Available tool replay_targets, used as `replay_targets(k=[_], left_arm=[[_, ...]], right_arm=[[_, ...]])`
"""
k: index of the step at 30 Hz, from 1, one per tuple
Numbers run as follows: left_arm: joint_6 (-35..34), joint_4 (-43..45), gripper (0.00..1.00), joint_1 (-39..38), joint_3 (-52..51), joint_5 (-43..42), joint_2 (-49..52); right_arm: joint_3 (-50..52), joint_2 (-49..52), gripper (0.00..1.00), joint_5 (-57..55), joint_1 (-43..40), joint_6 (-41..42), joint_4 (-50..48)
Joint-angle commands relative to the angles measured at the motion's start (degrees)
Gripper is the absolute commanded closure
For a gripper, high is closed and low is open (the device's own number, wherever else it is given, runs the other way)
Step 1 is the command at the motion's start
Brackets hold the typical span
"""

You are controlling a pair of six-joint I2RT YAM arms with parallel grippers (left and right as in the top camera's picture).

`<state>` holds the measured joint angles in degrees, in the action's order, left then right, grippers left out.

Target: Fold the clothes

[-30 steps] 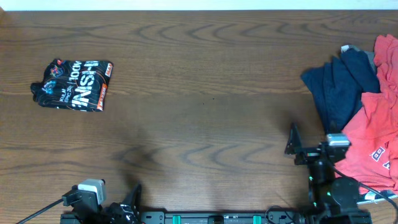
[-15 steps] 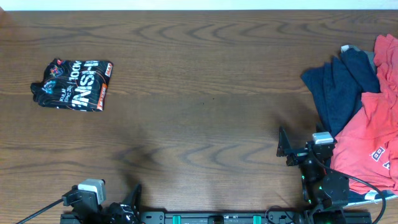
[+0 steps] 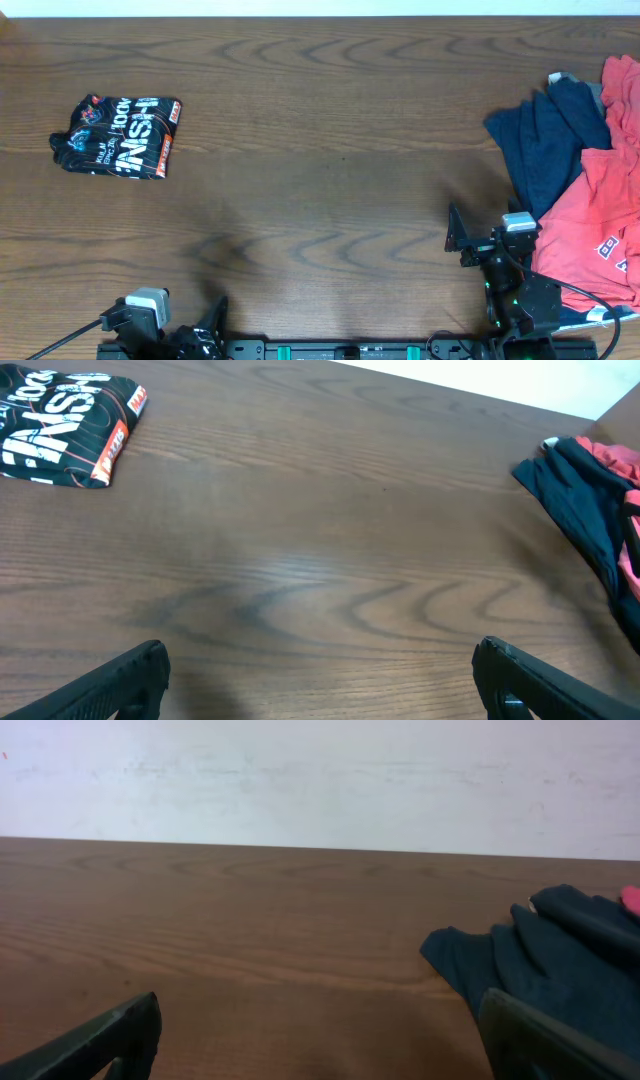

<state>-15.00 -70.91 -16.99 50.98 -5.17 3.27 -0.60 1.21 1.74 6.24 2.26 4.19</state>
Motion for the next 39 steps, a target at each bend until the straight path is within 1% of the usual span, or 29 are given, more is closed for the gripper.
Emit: replay_targets(k=[1,6,7,9,13,16,20,24,27,30,33,35,36,37,39], left_arm=[[-0.3,0.0,0.02,-0.2,-0.1,0.1,-0.1],[-0.3,0.0,0.02,0.4,-0.2,0.1,-0.1],[-0.2,0.3,0.02,1.4,-0.2,0.2,-0.1],[-0.1,3.3,0.02,4.6,-0.3,4.3,-0.1],[0.0,4.8,0.02,11.0,-1.3,4.9,-0.1],[0.0,7.8,0.02,13.9,-5.6,5.7,-0.1],[0.0,17.6,0.02,17.1,-14.8,7.0,-0.1],[0.0,33.3,0.02,18.2,-25.7,7.4,-0.6],[0.0,46.4,0.02,18.2,-34.4,7.4,-3.2],[-0.1,59.5,0.02,18.2,-41.2,6.9,-3.2],[0.0,69.2,0.02,18.2,-46.2,6.9,-3.2],[0.4,73.3,0.02,18.2,-49.0,7.0,-3.2],[0.3,73.9,0.02,18.2,-50.1,6.9,-3.2],[0.1,73.2,0.02,18.1,-50.8,6.8,-3.2],[-0.1,69.0,0.02,17.9,-50.8,6.9,-3.2]], right_arm=[[0.3,-0.3,0.01,0.6,-1.0,-1.1,-0.1],[0.3,-0.3,0.01,0.6,-1.0,-1.1,-0.1],[0.3,-0.3,0.01,0.6,-1.0,-1.1,-0.1],[0.3,-0.3,0.01,0.6,-1.0,-1.0,-0.1],[0.3,-0.3,0.01,0.6,-1.0,-1.1,-0.1],[0.3,-0.3,0.01,0.6,-1.0,-1.1,-0.1],[0.3,-0.3,0.01,0.6,-1.0,-1.1,-0.1],[0.3,-0.3,0.01,0.6,-1.0,-1.0,-0.1],[0.3,-0.3,0.01,0.6,-1.0,-1.0,-0.1],[0.3,-0.3,0.01,0.6,-1.0,-1.1,-0.1],[0.3,-0.3,0.01,0.6,-1.0,-1.1,-0.1],[0.3,-0.3,0.01,0.6,-1.0,-1.1,-0.1],[0.3,-0.3,0.01,0.6,-1.0,-1.1,-0.1],[0.3,-0.3,0.01,0.6,-1.0,-1.1,-0.1],[0.3,-0.3,0.01,0.6,-1.0,-1.0,-0.1]])
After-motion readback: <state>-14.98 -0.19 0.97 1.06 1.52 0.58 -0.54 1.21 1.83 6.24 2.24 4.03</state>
